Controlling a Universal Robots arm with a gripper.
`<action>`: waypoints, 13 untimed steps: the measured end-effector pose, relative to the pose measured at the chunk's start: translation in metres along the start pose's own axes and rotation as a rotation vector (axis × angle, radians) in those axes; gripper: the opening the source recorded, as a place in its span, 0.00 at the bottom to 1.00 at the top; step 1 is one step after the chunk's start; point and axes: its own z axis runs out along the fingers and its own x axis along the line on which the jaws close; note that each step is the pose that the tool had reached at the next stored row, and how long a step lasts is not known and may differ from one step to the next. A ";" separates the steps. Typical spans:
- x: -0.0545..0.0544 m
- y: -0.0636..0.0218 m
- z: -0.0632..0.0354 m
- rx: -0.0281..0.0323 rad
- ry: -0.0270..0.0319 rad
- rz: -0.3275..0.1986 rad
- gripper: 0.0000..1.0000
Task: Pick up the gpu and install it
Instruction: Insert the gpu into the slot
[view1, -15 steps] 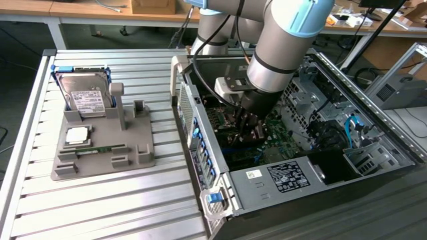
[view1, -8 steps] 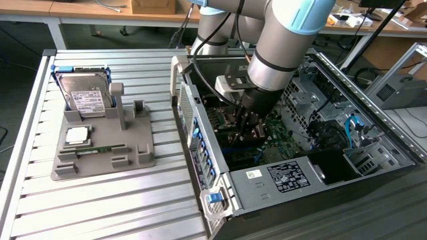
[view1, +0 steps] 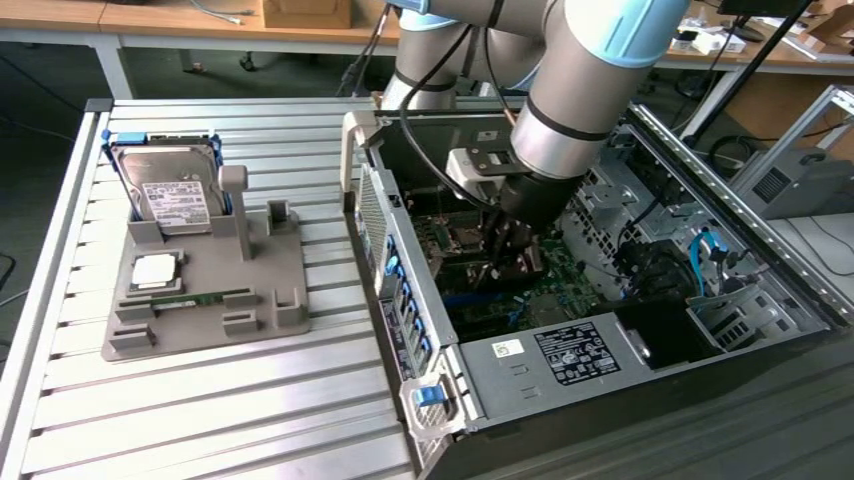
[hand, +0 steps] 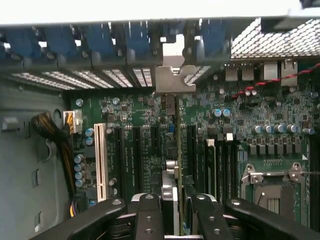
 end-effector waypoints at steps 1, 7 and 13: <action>0.000 0.0001 0.0000 0.0000 0.0000 0.000 0.27; 0.000 0.0001 0.0004 0.0535 -0.0020 0.000 0.27; 0.000 0.0002 0.0004 0.0542 -0.0020 0.000 0.27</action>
